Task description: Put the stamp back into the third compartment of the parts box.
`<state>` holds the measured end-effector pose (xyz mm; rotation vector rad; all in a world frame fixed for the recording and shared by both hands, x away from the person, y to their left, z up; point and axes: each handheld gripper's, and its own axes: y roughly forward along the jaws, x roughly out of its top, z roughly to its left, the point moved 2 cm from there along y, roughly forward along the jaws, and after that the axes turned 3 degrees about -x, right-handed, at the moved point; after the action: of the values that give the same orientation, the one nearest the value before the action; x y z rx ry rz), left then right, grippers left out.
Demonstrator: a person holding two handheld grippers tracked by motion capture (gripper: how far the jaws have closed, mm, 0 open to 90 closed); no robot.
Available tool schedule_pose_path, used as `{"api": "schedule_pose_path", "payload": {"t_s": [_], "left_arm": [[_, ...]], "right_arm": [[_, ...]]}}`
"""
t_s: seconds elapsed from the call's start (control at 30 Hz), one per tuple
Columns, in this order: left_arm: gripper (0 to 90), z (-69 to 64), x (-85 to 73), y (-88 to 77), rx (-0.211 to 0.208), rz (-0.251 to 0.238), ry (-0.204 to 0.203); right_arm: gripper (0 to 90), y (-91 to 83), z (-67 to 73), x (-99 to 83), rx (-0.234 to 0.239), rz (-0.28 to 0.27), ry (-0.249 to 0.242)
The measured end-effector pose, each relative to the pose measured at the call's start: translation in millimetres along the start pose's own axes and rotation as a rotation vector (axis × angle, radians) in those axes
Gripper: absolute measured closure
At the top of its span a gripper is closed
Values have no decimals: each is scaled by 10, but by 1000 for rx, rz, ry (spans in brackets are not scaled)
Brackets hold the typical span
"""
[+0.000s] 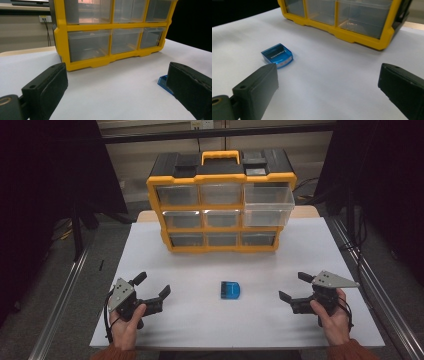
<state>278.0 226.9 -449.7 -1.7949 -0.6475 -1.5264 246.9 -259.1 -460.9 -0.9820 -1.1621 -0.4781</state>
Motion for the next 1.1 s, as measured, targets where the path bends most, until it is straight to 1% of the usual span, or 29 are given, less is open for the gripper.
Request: {"api": "schedule_pose_path", "payload": {"t_s": [0.03, 0.07, 0.1, 0.17, 0.23, 0.27, 0.3, 0.33, 0.43, 0.53, 0.57, 0.6, 0.63, 0.67, 0.73, 0.8, 0.83, 0.93, 1.0, 1.03, 1.07, 1.1], "left_arm": [[41, -2, -6, -5, -7, 0, 2], [41, -4, -10, -7, -5, 2, -1], [41, 3, -14, -12, -2, 11, 4], [41, 3, -10, -10, -6, 9, 4], [41, 3, -5, -9, -12, 2, 3], [41, -2, -2, -3, -11, -12, -7], [40, -2, -4, -5, -11, -8, -4], [37, 4, -6, -12, -10, 2, 7], [35, -2, -4, -6, -9, 1, 3], [35, -3, -3, -4, -9, 2, 5], [35, -4, -4, -4, -9, 3, 5], [35, -7, -5, -2, -4, 5, 4], [35, -6, -4, 1, -9, 4, 4], [35, -6, 4, 7, -18, -5, 6], [35, -2, 4, 6, -14, -2, 2], [35, 4, 4, 4, -6, -2, 6], [35, -2, 0, 6, -4, -4, -11], [35, 1, 3, 9, -5, 1, 8], [35, -8, -1, 15, -8, 7, 9], [35, -8, -1, 15, -8, 7, 9], [35, -8, -7, 22, -21, 13, 5], [35, -11, -12, 21, -16, 18, 11]], "right_arm": [[26, 4, 6, 8, 12, 2, 2], [23, 20, 27, 23, 27, -2, -2], [23, 31, 39, 28, 34, -2, -12], [25, 42, 58, 32, 42, 8, -14], [30, 72, 91, 38, 69, 36, -9], [43, 89, 110, 41, 87, 52, -6], [50, 108, 124, 46, 95, 62, -18], [44, 127, 142, 50, 100, 68, -26], [39, 189, 205, 73, 135, 85, -34], [37, 217, 227, 85, 148, 87, -40], [39, 226, 243, 92, 154, 93, -41], [39, 246, 272, 117, 168, 107, -54], [39, 246, 272, 117, 168, 107, -54], [45, 273, 301, 149, 194, 134, -60], [39, 299, 326, 180, 200, 138, -71], [40, 330, 350, 201, 217, 147, -69], [40, 350, 363, 204, 223, 155, -69], [38, 427, 401, 211, 233, 200, -92], [43, 480, 426, 230, 254, 238, -92], [43, 480, 426, 230, 254, 238, -92], [44, 505, 436, 244, 267, 247, -90], [40, 552, 455, 275, 275, 256, -96]]}}
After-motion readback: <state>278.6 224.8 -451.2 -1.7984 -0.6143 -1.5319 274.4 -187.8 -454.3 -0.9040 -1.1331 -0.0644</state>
